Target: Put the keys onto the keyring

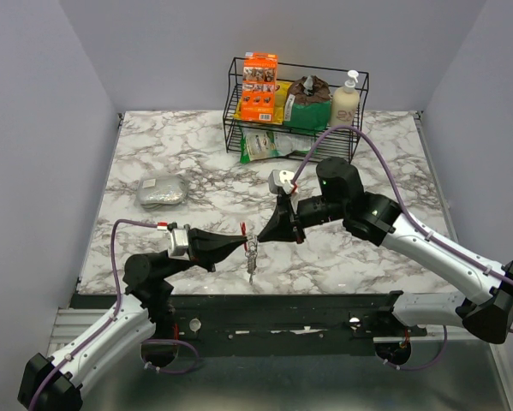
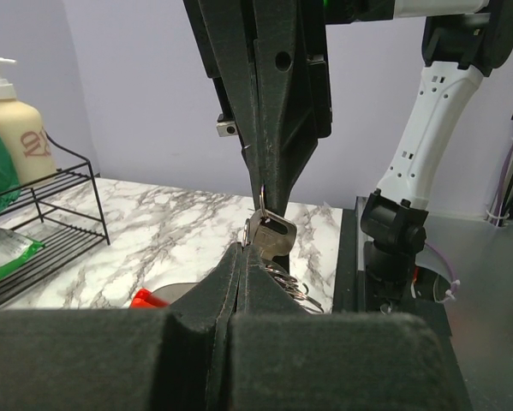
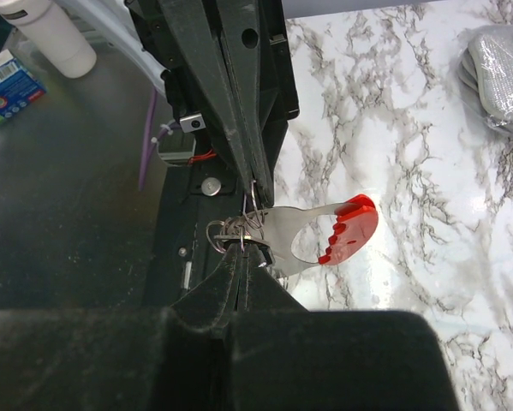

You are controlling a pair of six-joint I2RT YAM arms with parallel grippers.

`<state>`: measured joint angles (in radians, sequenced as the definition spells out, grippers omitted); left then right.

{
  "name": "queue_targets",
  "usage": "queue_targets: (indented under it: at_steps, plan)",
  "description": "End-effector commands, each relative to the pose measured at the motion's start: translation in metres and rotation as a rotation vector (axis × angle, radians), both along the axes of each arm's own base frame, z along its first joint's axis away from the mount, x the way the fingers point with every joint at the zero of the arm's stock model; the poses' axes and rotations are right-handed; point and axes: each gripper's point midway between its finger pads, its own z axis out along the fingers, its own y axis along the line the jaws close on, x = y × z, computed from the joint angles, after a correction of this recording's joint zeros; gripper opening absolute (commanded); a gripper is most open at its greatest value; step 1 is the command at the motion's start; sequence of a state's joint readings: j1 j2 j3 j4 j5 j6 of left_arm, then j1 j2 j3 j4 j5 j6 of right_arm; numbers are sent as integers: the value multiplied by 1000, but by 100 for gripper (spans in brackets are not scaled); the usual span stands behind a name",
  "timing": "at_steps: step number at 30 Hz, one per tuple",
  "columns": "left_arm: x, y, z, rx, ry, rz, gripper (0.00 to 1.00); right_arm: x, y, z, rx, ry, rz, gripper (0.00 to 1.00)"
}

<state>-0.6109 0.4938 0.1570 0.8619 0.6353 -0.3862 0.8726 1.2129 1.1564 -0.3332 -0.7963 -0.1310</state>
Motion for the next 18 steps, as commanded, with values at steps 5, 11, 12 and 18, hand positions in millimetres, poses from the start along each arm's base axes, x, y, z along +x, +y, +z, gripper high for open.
queue_targets:
  at_steps: [5,11,12,18]
  plan:
    - [4,3,19,-36,-29,33,0,-12,2,4,6,10,45,1]
    - [5,2,18,-27,-22,35,0,-14,4,-1,-7,19,61,1]
    - [5,2,18,-26,-24,34,0,-14,4,-1,-7,21,64,1]
    - [5,2,18,-22,-23,30,0,-14,6,-4,-18,26,67,1]
